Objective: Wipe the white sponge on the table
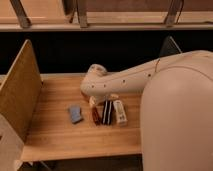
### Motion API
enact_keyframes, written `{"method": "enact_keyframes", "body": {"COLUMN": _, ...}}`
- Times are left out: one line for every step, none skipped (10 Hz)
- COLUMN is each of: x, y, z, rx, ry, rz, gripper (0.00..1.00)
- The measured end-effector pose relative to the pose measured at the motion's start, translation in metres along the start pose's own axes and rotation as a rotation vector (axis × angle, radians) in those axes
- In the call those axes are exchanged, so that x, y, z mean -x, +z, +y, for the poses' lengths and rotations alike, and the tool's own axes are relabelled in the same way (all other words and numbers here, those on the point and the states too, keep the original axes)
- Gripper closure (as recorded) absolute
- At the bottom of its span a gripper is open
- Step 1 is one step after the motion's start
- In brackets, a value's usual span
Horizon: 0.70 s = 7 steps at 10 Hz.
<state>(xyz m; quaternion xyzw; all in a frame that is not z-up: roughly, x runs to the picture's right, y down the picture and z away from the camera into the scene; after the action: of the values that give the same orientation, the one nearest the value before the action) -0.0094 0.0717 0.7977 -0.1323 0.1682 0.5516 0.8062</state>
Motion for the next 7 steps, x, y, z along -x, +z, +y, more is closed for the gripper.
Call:
{"method": "enact_keyframes", "body": {"x": 0.0000, "y": 0.0000, "z": 0.0000, "rx": 0.000, "ry": 0.000, "rz": 0.000, "gripper": 0.20}}
{"method": "enact_keyframes", "body": {"x": 0.0000, "y": 0.0000, "z": 0.0000, "rx": 0.000, "ry": 0.000, "rz": 0.000, "gripper": 0.20}}
{"method": "enact_keyframes", "body": {"x": 0.0000, "y": 0.0000, "z": 0.0000, "rx": 0.000, "ry": 0.000, "rz": 0.000, "gripper": 0.20}}
{"method": "enact_keyframes", "body": {"x": 0.0000, "y": 0.0000, "z": 0.0000, "rx": 0.000, "ry": 0.000, "rz": 0.000, "gripper": 0.20}}
{"method": "enact_keyframes", "body": {"x": 0.0001, "y": 0.0000, "z": 0.0001, "rx": 0.000, "ry": 0.000, "rz": 0.000, "gripper": 0.20}}
{"method": "enact_keyframes", "body": {"x": 0.0007, "y": 0.0004, "z": 0.0004, "rx": 0.001, "ry": 0.001, "rz": 0.001, "gripper": 0.20}}
{"method": "enact_keyframes", "body": {"x": 0.0036, "y": 0.0036, "z": 0.0020, "rx": 0.009, "ry": 0.001, "rz": 0.004, "gripper": 0.20}}
